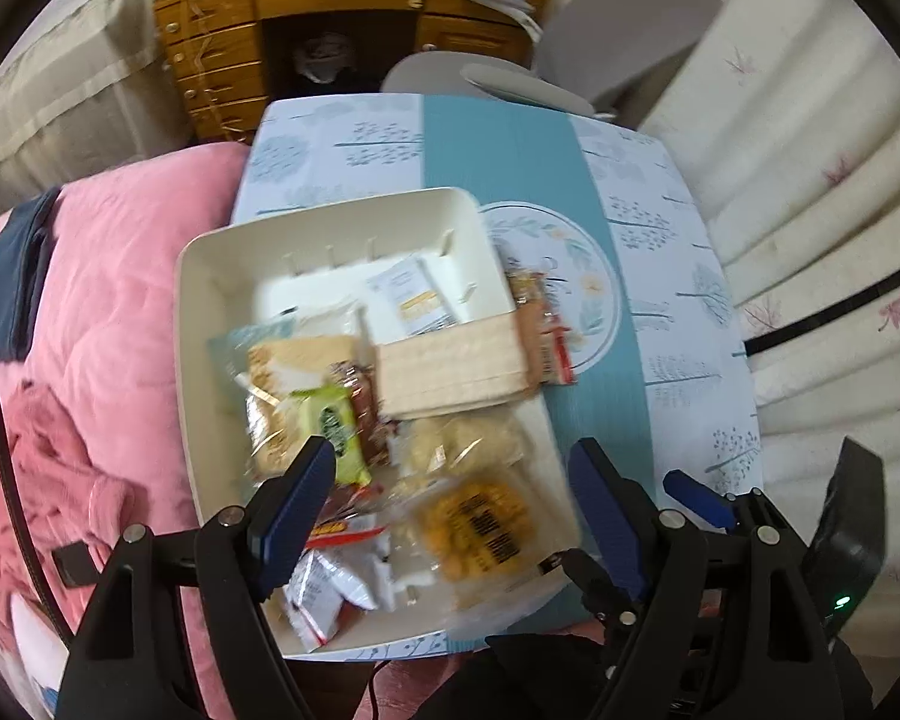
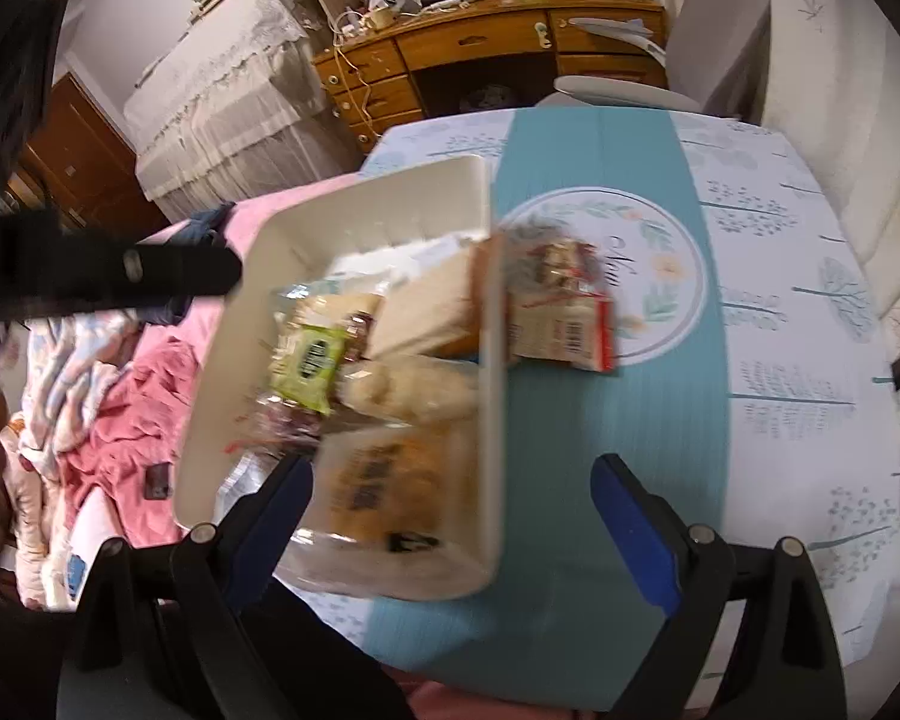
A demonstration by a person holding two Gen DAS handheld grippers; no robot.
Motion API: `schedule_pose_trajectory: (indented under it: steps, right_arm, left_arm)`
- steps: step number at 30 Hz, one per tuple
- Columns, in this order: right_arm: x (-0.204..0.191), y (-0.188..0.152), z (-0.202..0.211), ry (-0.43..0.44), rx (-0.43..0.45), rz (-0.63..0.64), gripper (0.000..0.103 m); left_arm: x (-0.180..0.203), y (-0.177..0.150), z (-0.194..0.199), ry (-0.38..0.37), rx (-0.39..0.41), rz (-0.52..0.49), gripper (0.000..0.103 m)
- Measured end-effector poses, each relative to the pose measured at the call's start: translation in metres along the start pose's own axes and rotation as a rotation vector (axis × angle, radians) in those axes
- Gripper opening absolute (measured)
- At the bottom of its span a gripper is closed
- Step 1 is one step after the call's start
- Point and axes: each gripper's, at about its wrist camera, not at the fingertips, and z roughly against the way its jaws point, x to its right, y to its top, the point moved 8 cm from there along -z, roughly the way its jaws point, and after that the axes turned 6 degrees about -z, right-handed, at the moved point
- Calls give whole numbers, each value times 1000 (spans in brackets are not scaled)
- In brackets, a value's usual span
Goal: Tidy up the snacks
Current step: 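Move both tools back toward the red-trimmed snack bags on the plate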
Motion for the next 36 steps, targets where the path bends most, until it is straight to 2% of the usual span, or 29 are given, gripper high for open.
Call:
schedule_pose_trajectory:
  steps: [10,15,19,24,28,36]
  right_arm:
    - [43,3,3,-88,33,105,95]
    - [56,8,-4,-134,63,221,95]
    - [61,14,-13,-179,100,382,94]
    - [63,19,-32,-168,99,511,94]
    - [60,24,-48,-127,103,596,93]
    - [61,30,-80,-66,74,694,87]
  left_arm:
    - [43,50,-18,-18,-76,-82,79]
    - [60,75,-40,-25,-147,-78,79]
    - [71,92,-63,-11,-221,-65,79]
    - [80,108,-92,17,-310,-55,79]
    - [83,120,-122,36,-375,-50,79]
    - [89,132,-176,66,-479,-45,79]
